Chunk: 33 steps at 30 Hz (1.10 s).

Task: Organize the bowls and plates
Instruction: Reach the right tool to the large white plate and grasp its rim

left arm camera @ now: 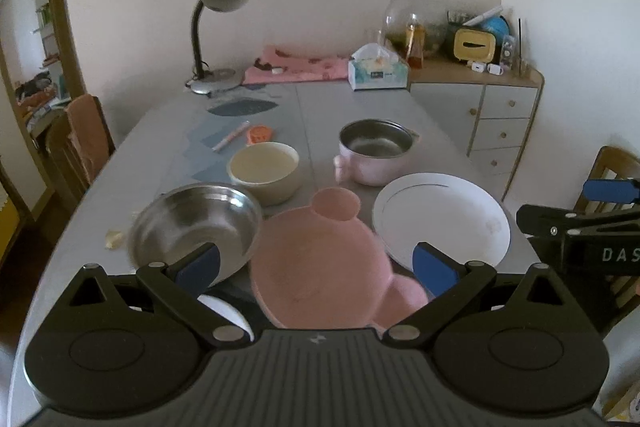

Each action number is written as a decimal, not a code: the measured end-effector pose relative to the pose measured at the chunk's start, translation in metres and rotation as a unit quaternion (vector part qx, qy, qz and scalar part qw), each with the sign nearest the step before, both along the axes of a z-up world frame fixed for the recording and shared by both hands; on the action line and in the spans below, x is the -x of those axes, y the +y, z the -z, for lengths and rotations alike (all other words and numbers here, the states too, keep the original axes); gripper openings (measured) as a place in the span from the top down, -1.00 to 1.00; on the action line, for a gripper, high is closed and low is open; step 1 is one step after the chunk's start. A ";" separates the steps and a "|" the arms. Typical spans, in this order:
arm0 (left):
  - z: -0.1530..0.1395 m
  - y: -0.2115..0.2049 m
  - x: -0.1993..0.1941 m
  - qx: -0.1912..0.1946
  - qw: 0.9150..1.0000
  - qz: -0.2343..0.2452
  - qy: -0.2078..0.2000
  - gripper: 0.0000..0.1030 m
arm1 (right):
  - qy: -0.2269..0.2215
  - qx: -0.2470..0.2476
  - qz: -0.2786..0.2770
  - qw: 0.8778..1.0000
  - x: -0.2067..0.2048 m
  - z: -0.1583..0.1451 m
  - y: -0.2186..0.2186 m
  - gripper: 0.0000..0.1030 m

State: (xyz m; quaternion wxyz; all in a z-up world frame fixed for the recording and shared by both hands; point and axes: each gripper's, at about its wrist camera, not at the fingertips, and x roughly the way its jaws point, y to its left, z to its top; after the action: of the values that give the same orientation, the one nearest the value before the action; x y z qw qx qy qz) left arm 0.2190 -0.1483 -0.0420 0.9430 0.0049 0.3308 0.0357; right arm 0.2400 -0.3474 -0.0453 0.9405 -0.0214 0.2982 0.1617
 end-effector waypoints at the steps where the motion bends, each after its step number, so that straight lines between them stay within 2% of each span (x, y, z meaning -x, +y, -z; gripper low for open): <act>1: 0.002 -0.003 -0.010 0.002 1.000 0.003 0.006 -1.00 | 0.004 0.006 -0.001 1.000 -0.008 0.003 -0.003 -0.92; 5: 0.012 -0.014 -0.043 0.007 0.999 0.027 0.025 -1.00 | 0.030 0.022 0.000 0.999 -0.047 0.019 -0.016 -0.92; 9: 0.023 -0.023 -0.079 0.018 0.997 0.056 0.052 -1.00 | 0.080 0.015 0.011 0.997 -0.081 0.039 -0.031 -0.90; 18: 0.059 -0.033 -0.151 0.023 0.992 0.057 0.113 -0.98 | 0.157 0.012 0.021 0.987 -0.134 0.079 -0.053 -0.56; 22: 0.070 -0.036 -0.171 0.021 0.990 0.061 0.128 -0.82 | 0.185 0.014 0.019 0.982 -0.154 0.094 -0.055 -0.43; 24: 0.074 -0.037 -0.178 0.021 0.989 0.061 0.135 -0.67 | 0.198 0.017 0.018 0.980 -0.164 0.101 -0.055 -0.29; 25: 0.076 -0.037 -0.183 0.023 0.988 0.061 0.139 -0.57 | 0.204 0.015 0.019 0.979 -0.168 0.104 -0.055 -0.15; 26: 0.077 -0.037 -0.186 0.024 0.988 0.060 0.143 -0.54 | 0.212 0.012 0.020 0.977 -0.173 0.107 -0.056 0.01; 30: 0.084 -0.036 -0.199 0.028 0.986 0.051 0.157 -0.50 | 0.237 -0.011 0.021 0.971 -0.187 0.113 -0.061 0.13; 32: 0.088 -0.033 -0.204 0.039 0.984 0.048 0.167 -0.24 | 0.246 -0.017 0.023 0.969 -0.192 0.116 -0.063 0.34; 33: 0.090 -0.032 -0.207 0.044 0.983 0.048 0.173 -0.20 | 0.253 -0.024 0.024 0.967 -0.196 0.118 -0.064 0.37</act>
State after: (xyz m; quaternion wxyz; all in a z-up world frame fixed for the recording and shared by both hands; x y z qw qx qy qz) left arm 0.4261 -0.1804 -0.1323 0.8714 -0.0144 0.4897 -0.0253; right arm 0.4355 -0.4119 -0.1629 0.8384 0.0501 0.5226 0.1466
